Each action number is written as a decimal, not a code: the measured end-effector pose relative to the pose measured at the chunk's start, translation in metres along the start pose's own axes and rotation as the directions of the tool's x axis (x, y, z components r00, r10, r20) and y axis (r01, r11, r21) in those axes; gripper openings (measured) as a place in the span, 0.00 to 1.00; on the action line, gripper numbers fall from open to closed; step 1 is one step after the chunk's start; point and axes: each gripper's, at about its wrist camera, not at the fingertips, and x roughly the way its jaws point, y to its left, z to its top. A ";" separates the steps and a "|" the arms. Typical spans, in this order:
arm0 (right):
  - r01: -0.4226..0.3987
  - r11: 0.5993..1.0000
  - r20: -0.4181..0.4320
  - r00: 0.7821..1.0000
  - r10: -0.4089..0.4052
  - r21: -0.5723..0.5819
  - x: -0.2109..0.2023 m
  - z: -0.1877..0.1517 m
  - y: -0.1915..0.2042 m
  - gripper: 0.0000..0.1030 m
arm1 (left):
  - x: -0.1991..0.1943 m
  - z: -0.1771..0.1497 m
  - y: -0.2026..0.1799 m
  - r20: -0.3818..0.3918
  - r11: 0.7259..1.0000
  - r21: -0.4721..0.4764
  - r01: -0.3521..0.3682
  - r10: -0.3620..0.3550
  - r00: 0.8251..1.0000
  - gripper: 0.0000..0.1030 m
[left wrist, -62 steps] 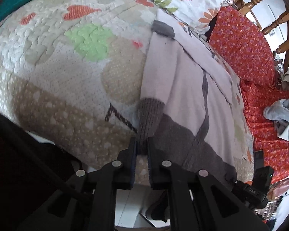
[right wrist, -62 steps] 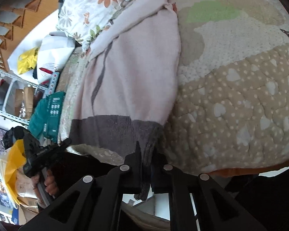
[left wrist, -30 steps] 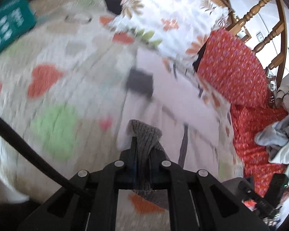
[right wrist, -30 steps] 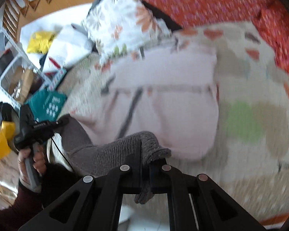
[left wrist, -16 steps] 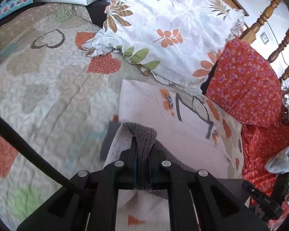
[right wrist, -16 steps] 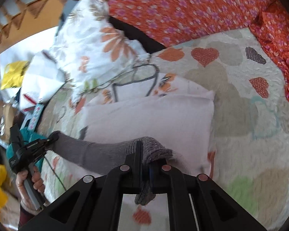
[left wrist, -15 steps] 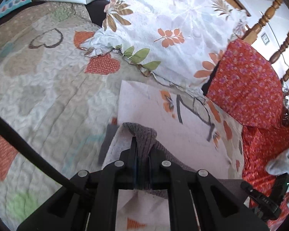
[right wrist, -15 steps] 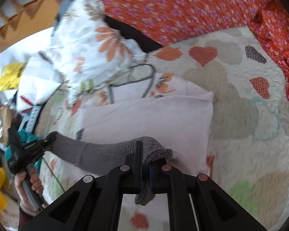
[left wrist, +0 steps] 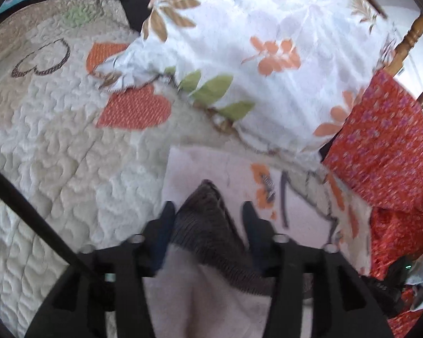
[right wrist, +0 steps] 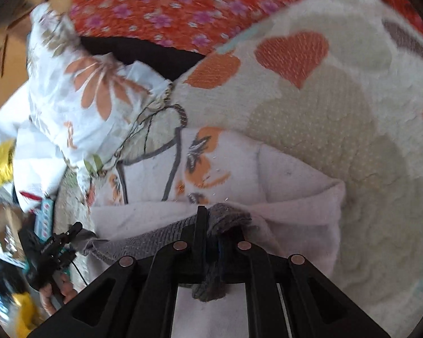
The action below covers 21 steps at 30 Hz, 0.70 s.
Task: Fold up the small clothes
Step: 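Open both tools to release the grey hem onto the cardigan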
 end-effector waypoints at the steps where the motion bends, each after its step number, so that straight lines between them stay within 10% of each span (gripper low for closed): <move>1: -0.022 1.000 -0.001 1.000 0.022 0.023 0.002 0.001 -0.005 0.07 | -0.002 0.002 0.002 0.011 1.000 -0.018 0.012 -0.012 1.000 0.58; 5: -0.091 0.992 0.020 0.996 0.090 0.082 -0.006 0.007 -0.015 0.13 | -0.005 0.003 0.007 0.010 0.998 -0.058 0.007 -0.006 1.000 0.61; 9: -0.102 0.986 0.134 0.987 0.084 0.134 -0.032 0.015 -0.023 0.62 | -0.010 -0.002 0.007 0.000 0.998 -0.070 -0.006 0.006 1.000 0.61; 21: 0.086 0.994 0.150 0.986 -0.076 -0.061 -0.055 -0.004 0.014 0.63 | -0.040 -0.033 -0.014 -0.053 0.962 0.212 -0.171 0.186 0.981 0.67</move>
